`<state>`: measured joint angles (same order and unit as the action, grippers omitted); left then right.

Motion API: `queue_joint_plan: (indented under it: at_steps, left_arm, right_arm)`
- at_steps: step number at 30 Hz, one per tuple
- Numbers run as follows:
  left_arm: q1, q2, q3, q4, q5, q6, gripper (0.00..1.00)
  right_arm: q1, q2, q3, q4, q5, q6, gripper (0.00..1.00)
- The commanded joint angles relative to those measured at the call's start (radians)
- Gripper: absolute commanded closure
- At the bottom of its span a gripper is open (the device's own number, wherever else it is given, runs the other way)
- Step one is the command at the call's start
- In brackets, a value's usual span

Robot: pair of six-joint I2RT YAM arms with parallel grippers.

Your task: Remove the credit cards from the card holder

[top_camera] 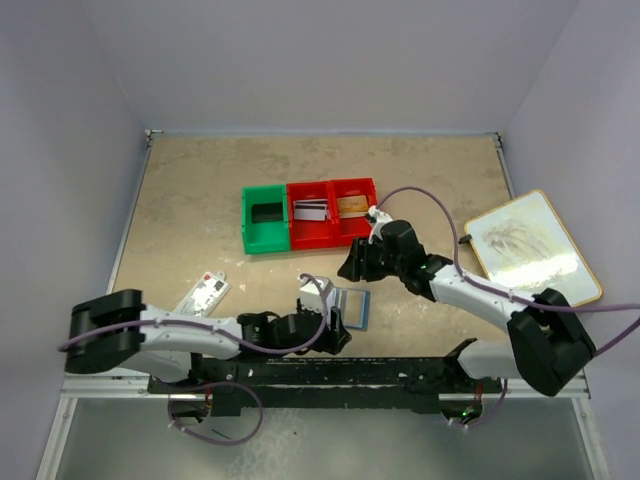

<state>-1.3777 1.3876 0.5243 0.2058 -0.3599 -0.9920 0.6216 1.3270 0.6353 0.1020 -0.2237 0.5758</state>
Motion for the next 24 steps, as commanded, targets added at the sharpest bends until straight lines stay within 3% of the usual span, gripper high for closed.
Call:
queue_joint_plan:
  at_steps: [1, 3, 5, 8, 14, 20, 24]
  left_arm:
    - [0.0, -0.239, -0.035, -0.145, -0.148, 0.045, 0.35]
    - [0.055, -0.325, -0.055, -0.214, -0.143, 0.067, 0.34]
    - [0.176, -0.365, -0.083, -0.209, -0.052, 0.099, 0.35]
    - [0.245, -0.375, -0.097, -0.163, -0.008, 0.141, 0.37]
    - [0.275, -0.208, 0.01, -0.111, 0.011, 0.172, 0.5]
    - [0.275, -0.127, 0.047, -0.074, 0.004, 0.162, 0.56]
    - [0.275, -0.101, 0.044, -0.112, -0.085, 0.112, 0.64]
  right_arm:
    - [0.004, -0.067, -0.053, 0.095, -0.016, 0.117, 0.47]
    - [0.005, -0.095, -0.128, 0.204, -0.064, 0.206, 0.48]
    - [0.007, -0.129, -0.21, 0.315, -0.095, 0.293, 0.5]
    - [0.011, -0.152, -0.312, 0.444, -0.12, 0.381, 0.54]
    - [0.016, -0.134, -0.33, 0.437, -0.137, 0.384, 0.58]
    - [0.046, -0.102, -0.326, 0.491, -0.139, 0.407, 0.6]
    - [0.068, -0.008, -0.322, 0.579, -0.185, 0.425, 0.62]
